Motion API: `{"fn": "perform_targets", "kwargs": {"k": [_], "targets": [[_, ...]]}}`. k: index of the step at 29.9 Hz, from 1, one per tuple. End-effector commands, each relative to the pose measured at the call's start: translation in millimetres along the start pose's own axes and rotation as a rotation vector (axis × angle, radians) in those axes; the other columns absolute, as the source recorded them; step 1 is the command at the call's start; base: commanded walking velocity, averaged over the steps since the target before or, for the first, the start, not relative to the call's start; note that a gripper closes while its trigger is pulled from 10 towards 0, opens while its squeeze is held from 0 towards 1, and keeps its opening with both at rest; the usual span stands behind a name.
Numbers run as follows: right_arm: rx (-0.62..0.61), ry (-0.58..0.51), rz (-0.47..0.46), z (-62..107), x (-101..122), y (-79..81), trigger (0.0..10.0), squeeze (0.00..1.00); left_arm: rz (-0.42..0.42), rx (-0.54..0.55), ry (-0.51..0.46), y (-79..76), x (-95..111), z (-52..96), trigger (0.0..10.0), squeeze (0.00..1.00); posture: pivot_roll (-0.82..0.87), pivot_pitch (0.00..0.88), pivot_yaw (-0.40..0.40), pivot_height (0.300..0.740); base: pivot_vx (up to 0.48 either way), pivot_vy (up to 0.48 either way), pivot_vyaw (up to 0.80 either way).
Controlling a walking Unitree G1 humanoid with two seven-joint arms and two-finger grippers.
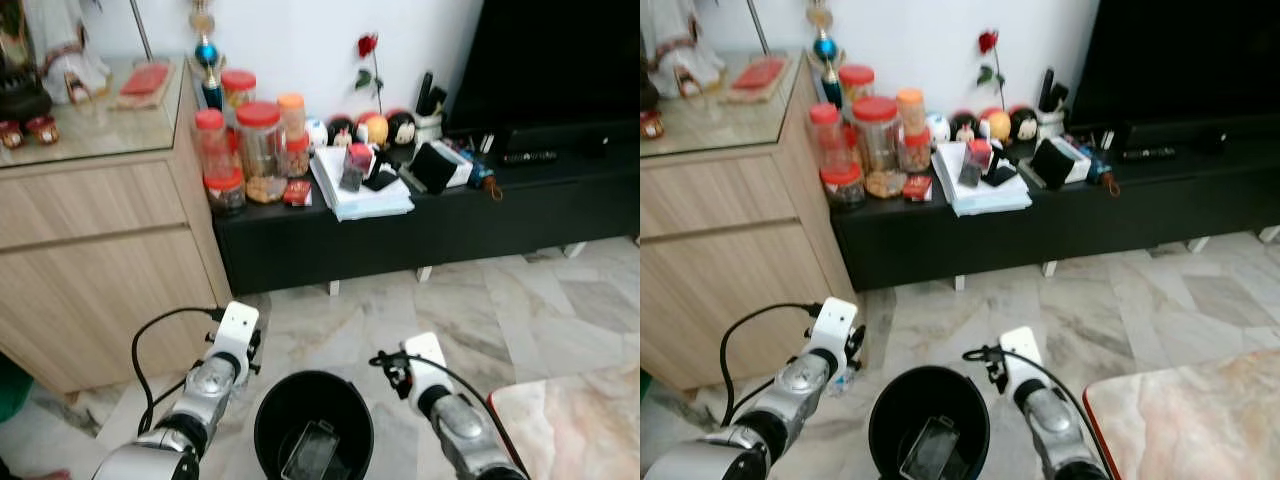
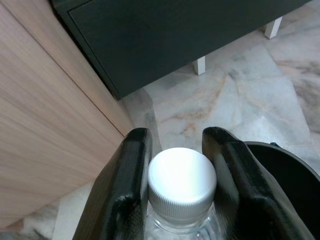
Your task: Picking trash to rubbish bin
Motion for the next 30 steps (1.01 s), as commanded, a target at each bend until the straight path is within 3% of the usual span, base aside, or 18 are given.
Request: {"fn": "perform_targets", "kwargs": {"k": [1,16,18,23,27,30], "targets": [[0.006,-0.017,0.012,-0.8,5.3,-1.6,10.0,0.0,-0.005,-0.014,-0.02,-0.9,6.9,-1.8,10.0,0.0,0.14,0.024,0.003,0.74,0.0,0.0,0.0],[0.196,-0.069,-0.004,4.4,17.1,9.4,10.0,0.0,-0.001,-0.063,-0.101,-12.9,28.8,-5.8,10.0,0.0,0.12,0.05,-0.016,0.74,0.0,0.0,0.0],[0.279,-0.084,-0.012,10.9,20.3,12.3,10.0,0.0,-0.024,-0.075,-0.123,-15.4,34.3,-6.4,10.0,0.0,0.1,0.063,-0.03,0.74,0.0,0.0,0.0],[0.29,-0.079,-0.008,13.6,18.1,11.3,10.0,0.0,-0.054,-0.07,-0.147,-15.5,41.3,-7.3,10.0,0.0,0.1,0.071,-0.037,0.74,0.0,0.0,0.0],[0.308,-0.071,-0.006,18.7,14.0,11.6,10.0,0.0,-0.16,-0.067,-0.225,-16.8,61.6,-8.8,10.0,0.0,0.09,0.086,-0.045,0.74,0.0,0.0,0.0],[0.323,-0.071,-0.009,21.4,13.8,14.0,10.0,0.0,-0.166,-0.069,-0.245,-16.4,70.5,-10.3,10.0,0.0,0.09,0.092,-0.044,0.74,0.0,0.0,0.0]]}}
Point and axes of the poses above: a point about 5 cm out from each wrist's last joint towards the gripper, its own z axis pointing back from the gripper into the wrist, its own x axis along the axis of the wrist's last joint, y = z × x, the point moved 5 cm from there along -z, pointing out of the wrist towards the gripper, and after that the axes turned 3 degrees about -z, right-handed, at the moved point
